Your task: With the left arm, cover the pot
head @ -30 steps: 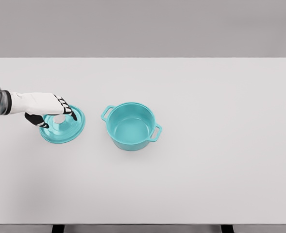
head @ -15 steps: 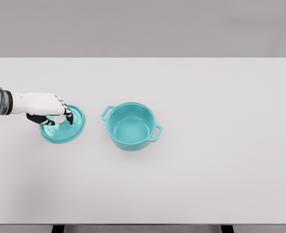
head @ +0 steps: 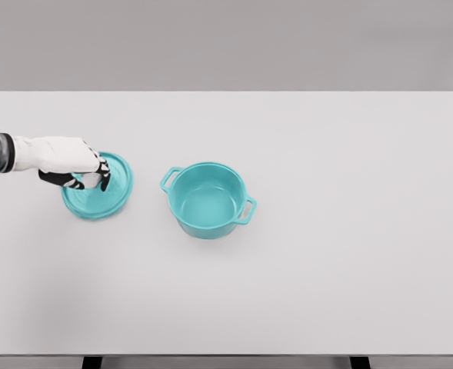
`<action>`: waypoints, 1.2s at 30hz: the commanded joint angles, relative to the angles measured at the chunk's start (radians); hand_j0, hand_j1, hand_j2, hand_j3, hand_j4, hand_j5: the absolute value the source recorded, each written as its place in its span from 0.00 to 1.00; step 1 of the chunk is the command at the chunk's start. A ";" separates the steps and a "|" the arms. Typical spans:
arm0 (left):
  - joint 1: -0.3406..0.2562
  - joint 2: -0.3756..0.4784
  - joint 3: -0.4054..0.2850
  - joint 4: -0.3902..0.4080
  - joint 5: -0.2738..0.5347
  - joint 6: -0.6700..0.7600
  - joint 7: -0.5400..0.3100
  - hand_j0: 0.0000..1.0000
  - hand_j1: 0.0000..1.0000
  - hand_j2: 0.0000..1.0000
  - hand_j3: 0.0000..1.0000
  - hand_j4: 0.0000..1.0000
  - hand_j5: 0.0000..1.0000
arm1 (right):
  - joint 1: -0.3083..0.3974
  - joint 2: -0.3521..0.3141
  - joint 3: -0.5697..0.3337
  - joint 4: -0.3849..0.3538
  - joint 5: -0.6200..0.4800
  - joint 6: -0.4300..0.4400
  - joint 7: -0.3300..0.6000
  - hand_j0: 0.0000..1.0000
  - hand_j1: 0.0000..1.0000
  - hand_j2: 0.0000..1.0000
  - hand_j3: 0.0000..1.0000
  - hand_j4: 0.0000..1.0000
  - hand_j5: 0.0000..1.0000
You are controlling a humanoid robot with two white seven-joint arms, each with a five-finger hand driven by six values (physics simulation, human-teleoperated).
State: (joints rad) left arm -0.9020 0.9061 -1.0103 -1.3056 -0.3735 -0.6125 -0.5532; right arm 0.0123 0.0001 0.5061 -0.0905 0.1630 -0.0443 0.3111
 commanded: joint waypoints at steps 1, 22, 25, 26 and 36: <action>0.000 0.002 0.001 -0.003 0.027 0.002 -0.013 0.49 0.49 0.49 0.49 0.49 0.49 | 0.000 0.000 0.000 0.000 0.000 0.000 0.000 1.00 1.00 1.00 1.00 1.00 1.00; -0.074 0.000 0.001 -0.224 0.229 0.002 -0.058 0.51 0.51 0.51 0.51 0.51 0.51 | 0.000 0.000 0.000 0.000 0.000 0.000 0.000 1.00 1.00 1.00 1.00 1.00 1.00; -0.081 -0.018 -0.001 -0.230 0.229 0.002 -0.058 0.51 0.51 0.51 0.51 0.51 0.51 | 0.000 0.000 0.000 0.000 0.000 0.000 0.000 1.00 1.00 1.00 1.00 1.00 1.00; -0.087 -0.024 -0.013 -0.230 0.229 0.002 -0.058 0.51 0.51 0.51 0.51 0.51 0.51 | 0.000 0.000 0.000 0.000 0.000 0.000 0.000 1.00 1.00 1.00 1.00 1.00 1.00; -0.132 -0.125 -0.067 -0.230 0.229 0.002 -0.058 0.52 0.52 0.52 0.52 0.52 0.52 | 0.000 0.000 0.000 0.000 0.000 0.000 0.000 1.00 1.00 1.00 1.00 1.00 1.00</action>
State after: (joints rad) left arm -1.0369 0.8012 -1.0692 -1.5345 -0.1497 -0.6135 -0.6113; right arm 0.0123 0.0001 0.5061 -0.0905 0.1630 -0.0443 0.3111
